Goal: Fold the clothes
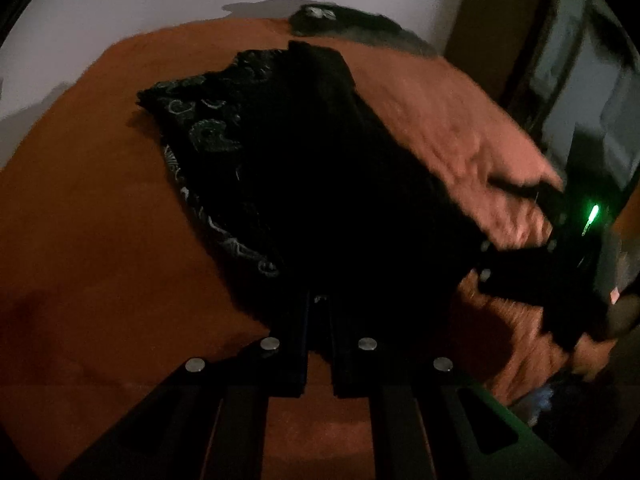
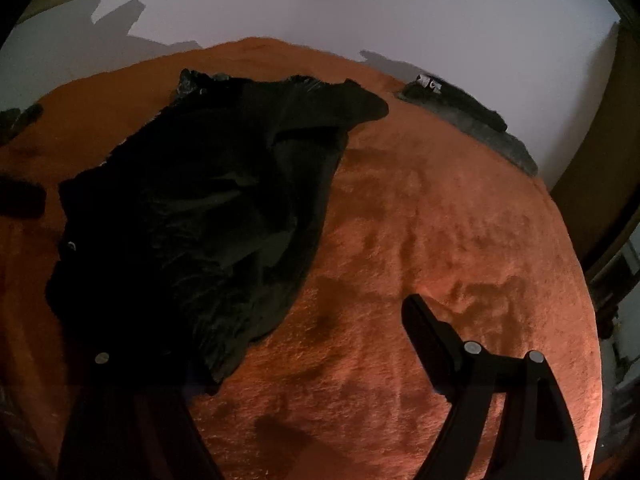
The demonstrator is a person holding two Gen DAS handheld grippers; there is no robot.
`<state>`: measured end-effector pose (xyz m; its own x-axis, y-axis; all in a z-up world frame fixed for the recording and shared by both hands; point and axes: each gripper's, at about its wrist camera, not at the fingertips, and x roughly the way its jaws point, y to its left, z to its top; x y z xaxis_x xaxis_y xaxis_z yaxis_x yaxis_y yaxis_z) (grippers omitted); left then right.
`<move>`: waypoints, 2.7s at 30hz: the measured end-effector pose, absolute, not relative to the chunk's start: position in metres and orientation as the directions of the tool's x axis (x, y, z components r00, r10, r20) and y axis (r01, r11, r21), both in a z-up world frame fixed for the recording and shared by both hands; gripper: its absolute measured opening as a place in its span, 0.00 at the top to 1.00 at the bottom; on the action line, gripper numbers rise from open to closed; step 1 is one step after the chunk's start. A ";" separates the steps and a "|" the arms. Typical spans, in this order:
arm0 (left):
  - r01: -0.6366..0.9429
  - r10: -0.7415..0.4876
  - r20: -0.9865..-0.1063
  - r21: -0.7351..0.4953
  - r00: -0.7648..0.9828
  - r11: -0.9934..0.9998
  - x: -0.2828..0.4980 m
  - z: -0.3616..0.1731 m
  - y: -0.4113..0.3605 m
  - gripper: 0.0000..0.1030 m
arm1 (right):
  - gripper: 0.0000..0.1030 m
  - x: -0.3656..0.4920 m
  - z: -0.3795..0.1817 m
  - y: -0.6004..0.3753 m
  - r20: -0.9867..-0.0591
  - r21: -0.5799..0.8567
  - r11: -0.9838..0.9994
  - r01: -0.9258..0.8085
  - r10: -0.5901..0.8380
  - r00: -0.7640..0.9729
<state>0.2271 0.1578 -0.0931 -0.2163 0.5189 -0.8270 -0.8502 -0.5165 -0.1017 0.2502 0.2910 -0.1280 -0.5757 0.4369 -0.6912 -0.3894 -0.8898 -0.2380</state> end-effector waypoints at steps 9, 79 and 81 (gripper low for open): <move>-0.834 0.557 -0.803 -0.147 -0.214 -0.532 0.220 -0.098 0.188 0.50 | 0.19 0.248 -0.131 0.266 -0.629 -0.323 -0.892 -0.315 0.451 -0.633; -0.734 0.415 -0.835 -0.021 -0.360 -0.678 0.007 -0.058 0.233 0.53 | 0.78 0.215 -0.136 0.275 -0.805 0.000 -0.999 -0.040 0.024 -0.592; -0.765 0.374 -0.863 0.023 -0.340 -0.644 -0.004 -0.068 0.245 0.53 | 0.78 0.214 -0.125 0.289 -0.781 0.073 -0.996 -0.044 -0.029 -0.623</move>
<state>-0.0037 0.2451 -0.0683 -0.3403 0.3736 -0.8630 -0.7646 -0.6442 0.0226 0.2142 0.2886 -0.1250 -0.6234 -0.0293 -0.7813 -0.0443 -0.9964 0.0727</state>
